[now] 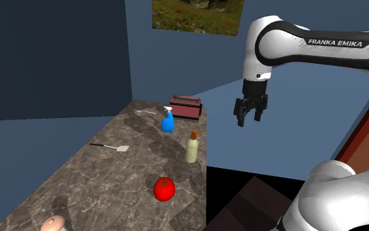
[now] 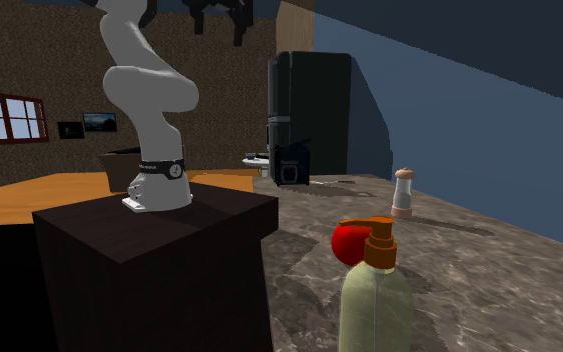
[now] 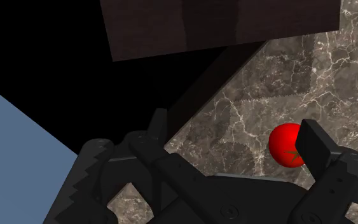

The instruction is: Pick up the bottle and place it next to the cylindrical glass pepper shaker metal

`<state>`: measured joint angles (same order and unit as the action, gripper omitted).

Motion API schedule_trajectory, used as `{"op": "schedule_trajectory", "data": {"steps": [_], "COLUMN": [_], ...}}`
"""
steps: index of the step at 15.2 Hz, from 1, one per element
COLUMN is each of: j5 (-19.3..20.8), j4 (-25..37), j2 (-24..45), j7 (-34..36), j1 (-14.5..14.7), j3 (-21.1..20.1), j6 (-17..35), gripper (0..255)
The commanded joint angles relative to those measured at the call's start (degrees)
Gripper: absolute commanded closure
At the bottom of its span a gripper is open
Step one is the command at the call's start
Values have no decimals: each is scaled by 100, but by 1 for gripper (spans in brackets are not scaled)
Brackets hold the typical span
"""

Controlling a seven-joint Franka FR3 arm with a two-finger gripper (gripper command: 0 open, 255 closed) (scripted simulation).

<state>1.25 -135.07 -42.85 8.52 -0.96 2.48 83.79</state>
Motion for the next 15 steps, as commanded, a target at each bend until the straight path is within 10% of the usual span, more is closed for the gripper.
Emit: {"op": "schedule_trajectory", "data": {"steps": [1,15], "j5": [0,3], "j4": [0,401], "j2": [0,2582], "j7": [0,-339], "j1": [0,-81], "j3": [0,440], "j6": [0,2366], "gripper": [0,0]}}
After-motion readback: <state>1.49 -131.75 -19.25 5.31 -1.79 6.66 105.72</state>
